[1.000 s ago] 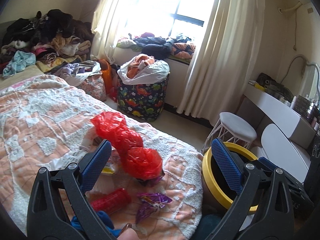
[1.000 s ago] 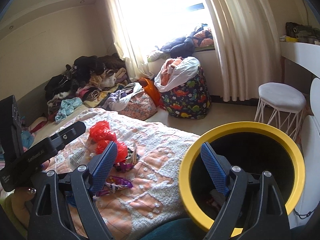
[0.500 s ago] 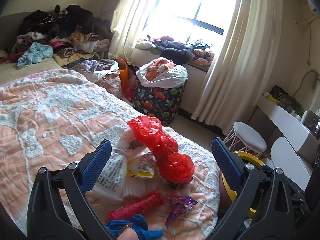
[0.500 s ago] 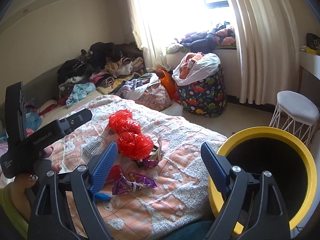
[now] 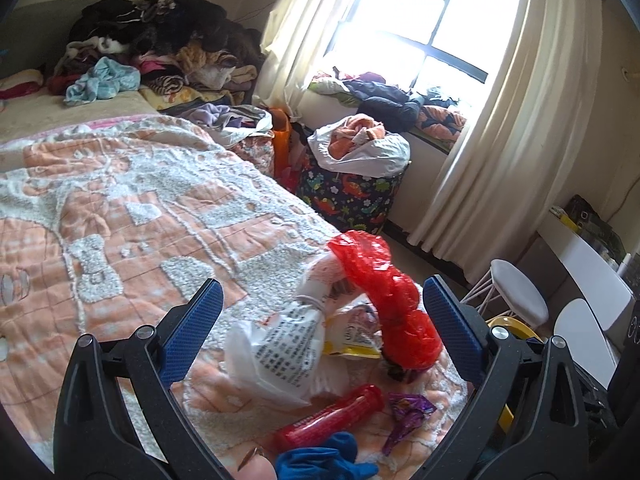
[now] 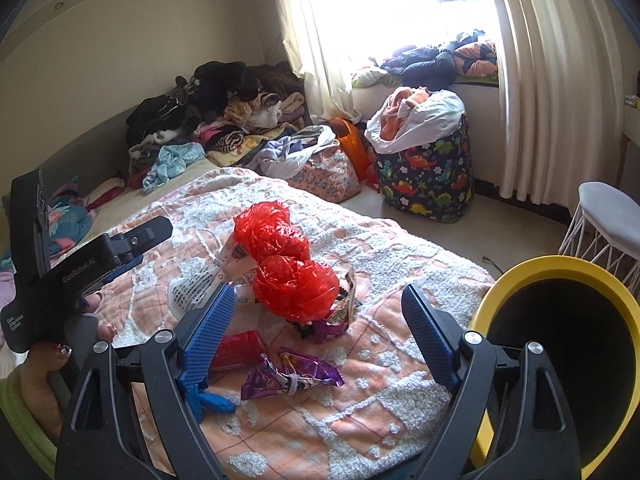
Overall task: Collect trash
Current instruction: 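Move both grippers back over the trash on the bed, then grasp the red plastic bags with the right gripper while the left gripper grasps the white printed bag, then carry both held bags over the yellow bin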
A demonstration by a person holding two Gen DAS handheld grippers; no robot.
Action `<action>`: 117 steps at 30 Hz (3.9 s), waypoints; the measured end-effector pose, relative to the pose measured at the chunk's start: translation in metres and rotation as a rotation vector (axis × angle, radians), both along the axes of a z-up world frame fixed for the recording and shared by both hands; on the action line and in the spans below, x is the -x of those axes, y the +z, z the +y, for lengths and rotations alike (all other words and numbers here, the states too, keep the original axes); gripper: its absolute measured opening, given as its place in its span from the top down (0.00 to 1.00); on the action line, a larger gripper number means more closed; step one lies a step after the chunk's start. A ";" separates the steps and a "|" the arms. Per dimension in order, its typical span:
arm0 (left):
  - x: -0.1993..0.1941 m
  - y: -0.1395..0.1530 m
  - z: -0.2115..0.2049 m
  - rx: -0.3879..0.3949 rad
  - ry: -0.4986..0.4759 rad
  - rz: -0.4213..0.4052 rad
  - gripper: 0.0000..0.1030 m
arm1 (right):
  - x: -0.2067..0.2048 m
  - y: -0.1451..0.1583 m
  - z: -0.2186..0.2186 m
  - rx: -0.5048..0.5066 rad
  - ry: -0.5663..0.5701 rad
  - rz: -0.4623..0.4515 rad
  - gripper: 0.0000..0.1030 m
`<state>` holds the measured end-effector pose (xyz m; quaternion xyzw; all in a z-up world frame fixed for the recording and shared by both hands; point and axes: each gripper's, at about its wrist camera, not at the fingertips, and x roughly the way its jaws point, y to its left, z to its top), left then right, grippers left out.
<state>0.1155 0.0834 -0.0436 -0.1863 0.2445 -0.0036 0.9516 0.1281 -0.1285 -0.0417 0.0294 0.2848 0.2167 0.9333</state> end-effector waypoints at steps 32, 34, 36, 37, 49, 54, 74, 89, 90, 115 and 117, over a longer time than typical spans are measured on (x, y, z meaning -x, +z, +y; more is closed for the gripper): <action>-0.015 -0.064 0.025 0.143 -0.035 0.167 0.19 | -0.080 -0.040 0.050 0.019 0.059 0.173 0.20; -0.015 -0.065 0.024 0.143 -0.037 0.173 0.21 | -0.081 -0.044 0.052 0.016 0.068 0.185 0.25; -0.015 -0.067 0.023 0.140 -0.040 0.180 0.24 | -0.082 -0.048 0.054 0.014 0.076 0.202 0.31; -0.016 -0.068 0.022 0.138 -0.043 0.182 0.26 | -0.083 -0.049 0.056 0.010 0.081 0.210 0.34; -0.017 -0.068 0.015 0.106 -0.074 0.185 0.44 | -0.065 -0.050 0.047 -0.049 0.091 0.182 0.59; -0.016 -0.064 0.013 0.096 -0.082 0.176 0.51 | -0.055 -0.043 0.035 -0.081 0.073 0.163 0.60; -0.008 -0.028 0.012 0.127 -0.103 0.086 0.67 | -0.027 -0.026 0.001 -0.129 0.031 0.136 0.60; -0.001 -0.004 -0.002 0.134 -0.158 0.028 0.67 | -0.015 -0.017 -0.030 -0.177 -0.033 0.110 0.60; -0.001 -0.003 -0.002 0.134 -0.161 0.025 0.67 | -0.014 -0.016 -0.033 -0.183 -0.037 0.108 0.60; 0.005 0.008 -0.057 0.095 -0.293 0.013 0.67 | 0.003 -0.007 -0.084 -0.227 -0.136 0.074 0.60; 0.005 0.008 -0.062 0.094 -0.302 0.017 0.67 | 0.004 -0.007 -0.087 -0.230 -0.145 0.073 0.60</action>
